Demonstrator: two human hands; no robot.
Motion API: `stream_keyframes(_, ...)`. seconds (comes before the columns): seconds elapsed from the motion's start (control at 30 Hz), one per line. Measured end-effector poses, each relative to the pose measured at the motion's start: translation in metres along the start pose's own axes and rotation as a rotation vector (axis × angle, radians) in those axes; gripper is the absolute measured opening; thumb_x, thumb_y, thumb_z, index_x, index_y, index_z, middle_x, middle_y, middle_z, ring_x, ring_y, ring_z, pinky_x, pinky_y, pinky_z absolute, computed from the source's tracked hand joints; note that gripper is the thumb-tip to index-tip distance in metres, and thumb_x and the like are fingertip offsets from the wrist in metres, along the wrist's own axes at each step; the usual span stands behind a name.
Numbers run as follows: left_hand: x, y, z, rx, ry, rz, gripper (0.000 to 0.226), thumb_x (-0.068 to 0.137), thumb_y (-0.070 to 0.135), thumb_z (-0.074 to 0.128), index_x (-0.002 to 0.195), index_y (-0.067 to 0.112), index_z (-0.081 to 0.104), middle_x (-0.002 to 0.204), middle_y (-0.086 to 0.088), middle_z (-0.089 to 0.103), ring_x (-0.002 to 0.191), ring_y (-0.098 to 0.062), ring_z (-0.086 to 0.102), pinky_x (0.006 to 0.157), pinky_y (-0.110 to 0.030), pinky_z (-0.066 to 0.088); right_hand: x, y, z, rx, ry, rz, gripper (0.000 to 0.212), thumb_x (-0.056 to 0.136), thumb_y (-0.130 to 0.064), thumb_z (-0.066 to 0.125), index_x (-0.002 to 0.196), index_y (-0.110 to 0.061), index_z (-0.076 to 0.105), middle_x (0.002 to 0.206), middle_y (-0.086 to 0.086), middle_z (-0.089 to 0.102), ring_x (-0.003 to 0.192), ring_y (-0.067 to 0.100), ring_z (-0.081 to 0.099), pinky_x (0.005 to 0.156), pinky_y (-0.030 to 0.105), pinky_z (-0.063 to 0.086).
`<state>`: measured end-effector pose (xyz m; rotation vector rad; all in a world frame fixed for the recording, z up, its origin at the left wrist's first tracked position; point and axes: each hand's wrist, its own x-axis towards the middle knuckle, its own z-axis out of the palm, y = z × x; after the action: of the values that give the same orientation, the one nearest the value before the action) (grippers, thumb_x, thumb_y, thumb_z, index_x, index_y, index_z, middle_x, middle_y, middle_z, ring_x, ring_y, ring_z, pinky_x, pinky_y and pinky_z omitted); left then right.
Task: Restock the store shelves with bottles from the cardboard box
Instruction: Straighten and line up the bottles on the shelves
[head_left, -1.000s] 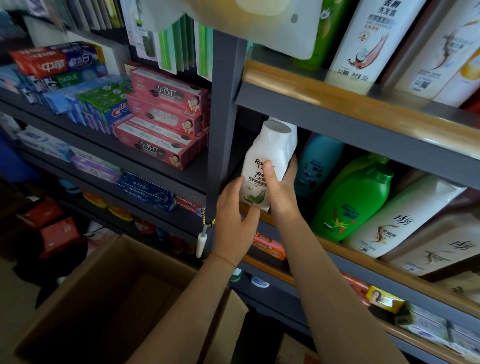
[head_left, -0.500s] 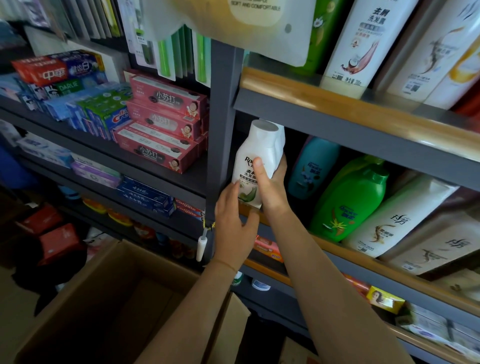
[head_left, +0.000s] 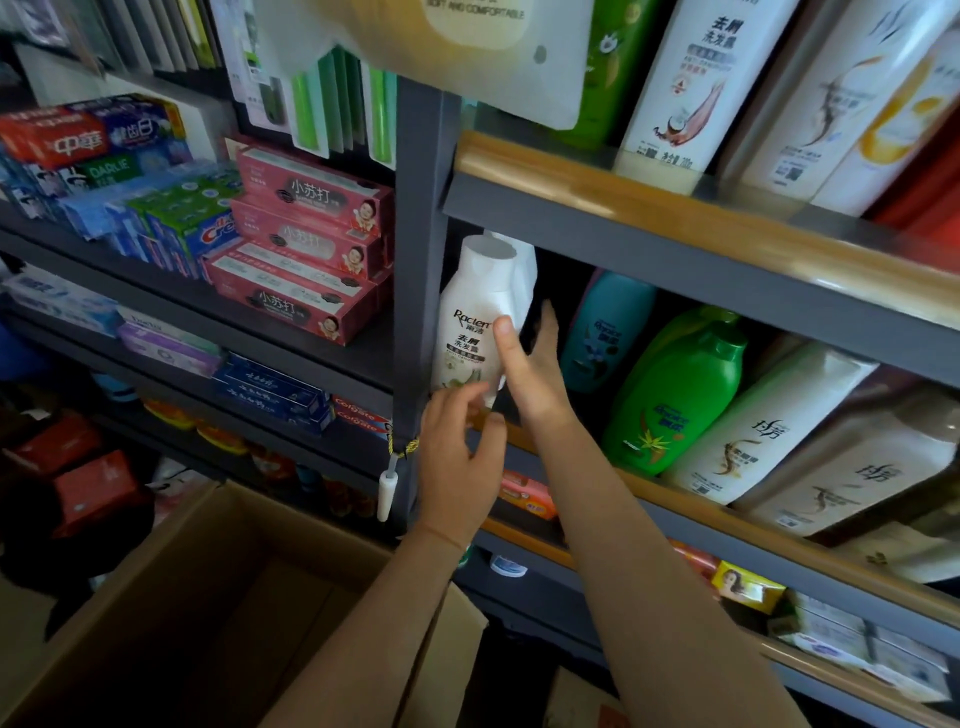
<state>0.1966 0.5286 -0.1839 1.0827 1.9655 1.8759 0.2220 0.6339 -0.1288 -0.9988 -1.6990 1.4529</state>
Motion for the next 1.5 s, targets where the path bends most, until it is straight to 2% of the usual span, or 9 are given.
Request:
stream_keyframes(0.17, 0.005, 0.03, 0.03, -0.153, -0.151, 0.103, 0.033, 0.094, 0.034, 0.048, 0.123, 0.025, 0.062, 0.12, 0.015, 0.06, 0.118, -0.002, 0.055, 0.099, -0.019, 0.043, -0.046, 0.01, -0.046, 0.08, 0.206, -0.078, 0.071, 0.089, -0.071, 0.034, 0.143, -0.027, 0.046, 0.144, -0.013, 0.047, 0.133, -0.001, 0.042, 0.113, 0.024, 0.031)
stream_keyframes(0.3, 0.033, 0.046, 0.055, -0.366, -0.332, -0.222, 0.047, 0.104, 0.032, 0.05, 0.15, 0.024, 0.04, 0.141, 0.018, 0.044, 0.12, 0.015, 0.044, 0.092, 0.0, 0.033, -0.044, 0.014, -0.044, 0.117, 0.339, -0.096, 0.071, 0.096, -0.056, 0.036, 0.155, -0.02, 0.022, 0.155, -0.013, 0.029, 0.14, -0.003, 0.028, 0.115, 0.017, 0.022)
stream_keyframes(0.4, 0.064, 0.033, 0.069, -0.446, -0.414, -0.413, 0.079, 0.09, 0.063, 0.055, 0.157, 0.03, 0.028, 0.158, 0.012, 0.034, 0.14, -0.002, 0.034, 0.114, -0.022, 0.03, -0.026, 0.011, -0.035, 0.113, 0.412, -0.077, 0.09, 0.084, -0.068, 0.035, 0.158, -0.021, 0.012, 0.158, -0.011, 0.022, 0.145, 0.002, 0.021, 0.121, 0.026, 0.016)
stream_keyframes(0.47, 0.079, 0.028, 0.076, -0.38, -0.466, -0.413, 0.086, 0.083, 0.073, 0.052, 0.156, 0.033, 0.029, 0.16, 0.012, 0.032, 0.145, -0.007, 0.03, 0.122, -0.035, 0.023, -0.015, 0.01, -0.03, 0.103, 0.455, -0.039, 0.098, 0.08, -0.074, 0.034, 0.158, -0.022, 0.008, 0.163, -0.001, 0.02, 0.149, 0.012, 0.018, 0.123, 0.035, 0.015)
stream_keyframes(0.67, 0.096, 0.013, 0.09, -0.325, -0.626, -0.37, 0.084, 0.086, 0.069, 0.044, 0.157, 0.026, 0.03, 0.16, 0.006, 0.034, 0.145, -0.006, 0.031, 0.112, -0.017, 0.031, -0.003, 0.009, -0.023, 0.131, 0.51, -0.009, 0.095, 0.081, -0.075, 0.036, 0.158, -0.025, 0.011, 0.16, 0.002, 0.028, 0.147, 0.016, 0.025, 0.122, 0.036, 0.019)
stream_keyframes(0.9, 0.107, 0.002, 0.103, -0.424, -0.636, -0.396, 0.033, 0.107, 0.03, 0.04, 0.14, 0.023, 0.04, 0.117, 0.016, 0.058, 0.093, 0.011, 0.06, 0.076, -0.004, 0.043, 0.002, 0.016, -0.019, 0.118, 0.561, 0.001, 0.096, 0.077, -0.079, 0.036, 0.153, -0.022, 0.029, 0.153, 0.005, 0.042, 0.142, 0.018, 0.036, 0.119, 0.042, 0.026)
stream_keyframes(1.1, 0.109, 0.002, 0.1, -0.421, -0.524, -0.414, 0.044, 0.102, 0.04, 0.051, 0.143, 0.027, 0.045, 0.13, -0.001, 0.063, 0.117, -0.017, 0.062, 0.102, -0.035, 0.048, 0.002, 0.023, -0.028, 0.136, 0.511, 0.079, 0.069, 0.096, -0.06, 0.038, 0.152, -0.02, 0.033, 0.153, 0.005, 0.041, 0.142, 0.02, 0.035, 0.114, 0.025, 0.024)
stream_keyframes(1.27, 0.108, 0.005, 0.098, -0.414, -0.532, -0.389, 0.061, 0.097, 0.05, 0.055, 0.152, 0.027, 0.038, 0.141, 0.0, 0.057, 0.127, -0.016, 0.056, 0.108, -0.033, 0.044, 0.014, 0.023, -0.034, 0.107, 0.484, 0.251, 0.066, 0.099, -0.059, 0.036, 0.147, -0.014, 0.043, 0.147, 0.012, 0.048, 0.136, 0.027, 0.044, 0.097, 0.019, 0.028)
stream_keyframes(1.5, 0.115, 0.01, 0.106, -0.401, -0.505, -0.379, 0.067, 0.094, 0.061, 0.054, 0.15, 0.027, 0.042, 0.145, 0.002, 0.055, 0.13, -0.012, 0.052, 0.107, -0.028, 0.04, 0.027, 0.006, -0.039, 0.277, 0.428, 0.279, 0.074, 0.093, -0.065, 0.041, 0.154, -0.024, 0.027, 0.161, 0.001, 0.026, 0.148, 0.016, 0.024, 0.118, 0.03, 0.016)
